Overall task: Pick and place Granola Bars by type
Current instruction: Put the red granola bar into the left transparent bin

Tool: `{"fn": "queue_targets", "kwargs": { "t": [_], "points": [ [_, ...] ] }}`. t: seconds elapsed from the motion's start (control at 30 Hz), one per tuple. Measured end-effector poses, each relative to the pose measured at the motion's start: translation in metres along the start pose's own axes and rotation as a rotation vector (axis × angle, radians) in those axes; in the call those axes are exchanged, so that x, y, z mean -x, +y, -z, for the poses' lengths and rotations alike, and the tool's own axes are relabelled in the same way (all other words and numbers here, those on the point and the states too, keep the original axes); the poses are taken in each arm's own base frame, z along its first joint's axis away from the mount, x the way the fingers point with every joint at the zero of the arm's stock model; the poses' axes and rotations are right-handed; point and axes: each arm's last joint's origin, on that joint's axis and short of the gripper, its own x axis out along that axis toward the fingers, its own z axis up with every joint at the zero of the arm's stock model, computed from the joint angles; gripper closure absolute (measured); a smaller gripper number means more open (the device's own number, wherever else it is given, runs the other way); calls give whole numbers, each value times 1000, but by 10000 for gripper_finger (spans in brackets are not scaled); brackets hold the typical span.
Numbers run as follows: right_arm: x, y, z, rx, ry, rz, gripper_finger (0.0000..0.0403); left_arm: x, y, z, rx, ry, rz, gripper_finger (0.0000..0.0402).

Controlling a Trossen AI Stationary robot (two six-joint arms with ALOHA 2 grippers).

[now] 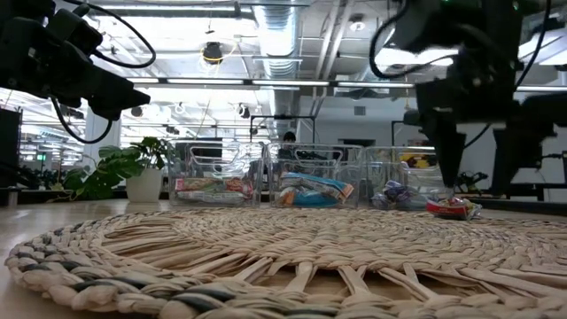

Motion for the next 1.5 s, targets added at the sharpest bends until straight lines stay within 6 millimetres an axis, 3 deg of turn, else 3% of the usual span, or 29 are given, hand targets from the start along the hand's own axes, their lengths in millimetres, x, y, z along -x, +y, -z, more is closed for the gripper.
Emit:
{"fn": "queue_targets", "kwargs": {
  "t": [0.2, 0.53, 1.03, 1.3, 1.5],
  "points": [
    [-19, -1, 10, 35, 7, 76, 143, 0, 0, 0, 0, 0, 0, 182],
    [-35, -5, 17, 8, 4, 120, 155, 0, 0, 0, 0, 0, 0, 182],
    [-35, -5, 13, -57, -45, 112, 329, 0, 0, 0, 0, 0, 0, 182],
    [-5, -15, -3, -135, -204, 141, 340, 0, 0, 0, 0, 0, 0, 182],
    [32, -45, -32, -252, -551, 235, 340, 0, 0, 0, 0, 0, 0, 182]
  ]
}}
